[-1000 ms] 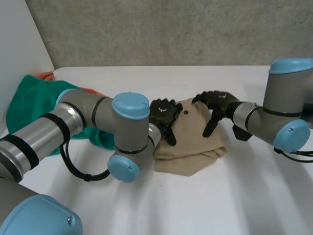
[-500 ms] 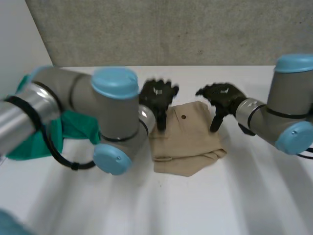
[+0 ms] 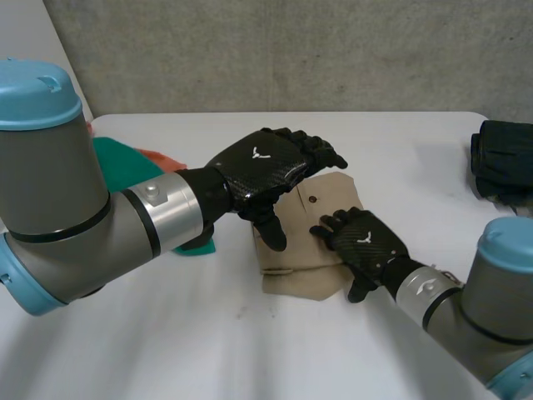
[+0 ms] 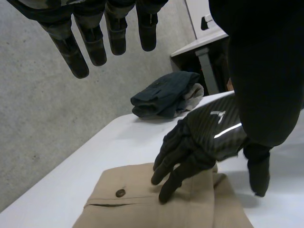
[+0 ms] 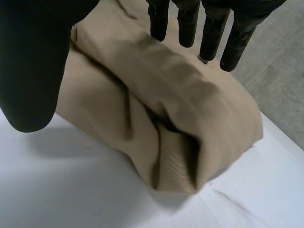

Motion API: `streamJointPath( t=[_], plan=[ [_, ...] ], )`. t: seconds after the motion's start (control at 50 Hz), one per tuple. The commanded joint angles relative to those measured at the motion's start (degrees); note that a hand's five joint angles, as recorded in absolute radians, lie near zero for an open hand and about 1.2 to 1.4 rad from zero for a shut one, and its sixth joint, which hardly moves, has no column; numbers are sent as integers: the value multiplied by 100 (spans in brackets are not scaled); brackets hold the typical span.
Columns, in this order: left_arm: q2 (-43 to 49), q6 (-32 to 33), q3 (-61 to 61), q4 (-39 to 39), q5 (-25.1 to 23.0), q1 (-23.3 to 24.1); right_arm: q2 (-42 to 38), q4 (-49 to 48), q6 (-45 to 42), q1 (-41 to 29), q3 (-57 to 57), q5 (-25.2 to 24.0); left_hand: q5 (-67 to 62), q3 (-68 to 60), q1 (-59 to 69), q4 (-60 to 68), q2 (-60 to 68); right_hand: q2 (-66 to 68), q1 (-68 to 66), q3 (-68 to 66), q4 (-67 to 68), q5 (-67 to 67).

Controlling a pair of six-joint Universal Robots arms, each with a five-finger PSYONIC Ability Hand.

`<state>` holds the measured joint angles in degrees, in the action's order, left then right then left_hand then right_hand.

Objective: Fold the laundry.

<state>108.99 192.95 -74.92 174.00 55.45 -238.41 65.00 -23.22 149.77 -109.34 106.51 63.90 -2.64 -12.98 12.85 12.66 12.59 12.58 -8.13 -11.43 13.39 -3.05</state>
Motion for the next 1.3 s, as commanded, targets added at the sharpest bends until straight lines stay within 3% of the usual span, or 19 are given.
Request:
streamJointPath(
  t=[0.02, 0.18, 0.42, 0.52, 0.6, 0.66, 0.76, 0.92, 1.14, 1.3],
  plan=[
    [-1, -12, -5, 28, 53, 40, -821, -1183, -18, -211, -262, 253, -77, -43, 56, 75, 82, -258, -187, 143, -339, 305],
    [-10, -21, -5, 46, 62, 49, -1278, -1676, -18, -430, -780, 755, -77, -43, 56, 75, 82, -258, -187, 143, -339, 305],
    [-168, -29, -49, 46, 62, 58, -1631, -1580, 70, -580, -1589, 852, -77, -43, 56, 75, 82, -149, -295, 34, -230, 196],
    [-212, -29, -102, 46, 62, 58, -1701, -1405, 140, -624, -1844, 896, -77, -43, 56, 75, 82, 473, -917, -587, 392, -425],
    [-221, -29, -119, 55, 62, 49, -1903, -896, 211, -668, -2292, 905, -77, -43, 56, 75, 82, 2889, -3333, -3003, 2808, -2841],
    [-212, -29, -128, 55, 62, 49, -2114, -298, 219, -668, -2766, 852, -77, -43, 56, 75, 82, 6687, -7131, -6801, 6606, -6639],
    [-256, -29, -154, 46, 71, 40, -2079, 336, 228, -624, -3066, 799, -94, -60, 73, 92, 99, 6742, -7187, -6857, 6661, -6695],
    [-555, -29, -242, 63, 71, -21, -1455, 301, 149, -212, -3093, 747, -94, -60, 73, 92, 99, 6742, -7187, -6857, 6661, -6695],
    [-748, -38, -260, 64, 71, -153, -875, -832, 281, 843, -3804, -624, -60, -27, 39, 59, 66, 6742, -7187, -6857, 6661, -6695],
    [-739, -38, -260, 55, 71, -136, -1015, -1447, 1273, 1959, -4806, -1537, -60, -26, 39, 58, 65, 6742, -7187, -6857, 6661, -6695]
  ],
)
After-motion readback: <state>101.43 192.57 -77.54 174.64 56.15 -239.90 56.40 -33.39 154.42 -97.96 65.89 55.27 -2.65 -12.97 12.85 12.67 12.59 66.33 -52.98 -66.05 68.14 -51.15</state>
